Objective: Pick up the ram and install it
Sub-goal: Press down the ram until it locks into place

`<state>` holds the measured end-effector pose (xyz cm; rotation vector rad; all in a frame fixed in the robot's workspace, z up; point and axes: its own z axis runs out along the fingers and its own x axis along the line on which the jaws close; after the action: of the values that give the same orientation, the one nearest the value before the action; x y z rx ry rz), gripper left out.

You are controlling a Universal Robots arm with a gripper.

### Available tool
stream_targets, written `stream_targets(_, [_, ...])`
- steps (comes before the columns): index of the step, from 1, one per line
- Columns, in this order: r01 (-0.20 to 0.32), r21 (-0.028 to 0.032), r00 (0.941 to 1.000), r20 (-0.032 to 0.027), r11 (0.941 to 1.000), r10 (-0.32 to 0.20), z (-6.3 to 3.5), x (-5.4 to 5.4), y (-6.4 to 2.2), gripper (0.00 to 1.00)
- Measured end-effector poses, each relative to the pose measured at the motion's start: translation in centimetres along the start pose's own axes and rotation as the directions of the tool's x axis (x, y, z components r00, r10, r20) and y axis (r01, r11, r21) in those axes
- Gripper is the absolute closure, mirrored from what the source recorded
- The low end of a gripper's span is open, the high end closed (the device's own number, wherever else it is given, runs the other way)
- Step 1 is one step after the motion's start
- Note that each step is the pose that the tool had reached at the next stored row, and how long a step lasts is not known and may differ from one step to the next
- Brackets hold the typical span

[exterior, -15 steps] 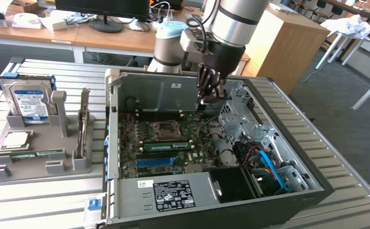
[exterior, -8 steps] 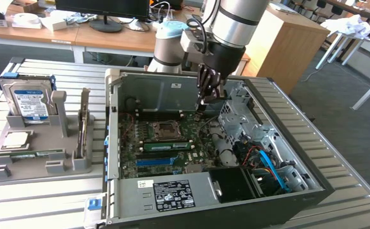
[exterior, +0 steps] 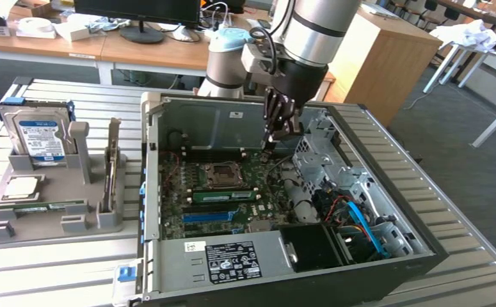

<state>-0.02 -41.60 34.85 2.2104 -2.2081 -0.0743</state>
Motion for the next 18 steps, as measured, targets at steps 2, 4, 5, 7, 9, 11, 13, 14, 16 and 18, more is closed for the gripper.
stream_targets(2, [0.0,0.0,1.0,0.0,1.0,0.0,0.23,0.0,-0.01,0.9])
stream_targets(4, [0.0,0.0,1.0,0.0,1.0,0.0,0.45,0.0,-0.02,0.9])
stream_targets(5, [0.0,0.0,1.0,0.0001,1.0,0.0,0.56,0.0,-0.03,0.9])
stream_targets(7, [0.0,0.0,1.0,0.0,1.0,0.0,0.74,0.0,-0.03,0.9])
stream_targets(9, [0.0,0.0,1.0,0.0,1.0,0.0,0.92,0.0,-0.04,0.9])
stream_targets(11, [0.0,0.0,1.0,-0.0001,1.0,0.0,1.12,0.0,-0.05,0.9])
stream_targets(13, [0.0,-0.0001,1.0,-0.0001,1.0,0.0,1.41,0.0,-0.06,0.9])
stream_targets(14, [0.0,-0.0001,1.0,-0.0001,1.0,0.0,1.57,0.0,-0.07,0.9])
stream_targets(16, [0.0,0.0,1.0,0.0,1.0,0.0,1.89,0.0,-0.09,0.9])
stream_targets(18, [0.0,0.0,1.0,0.0,1.0,0.0,2.19,0.0,-0.1,0.9])
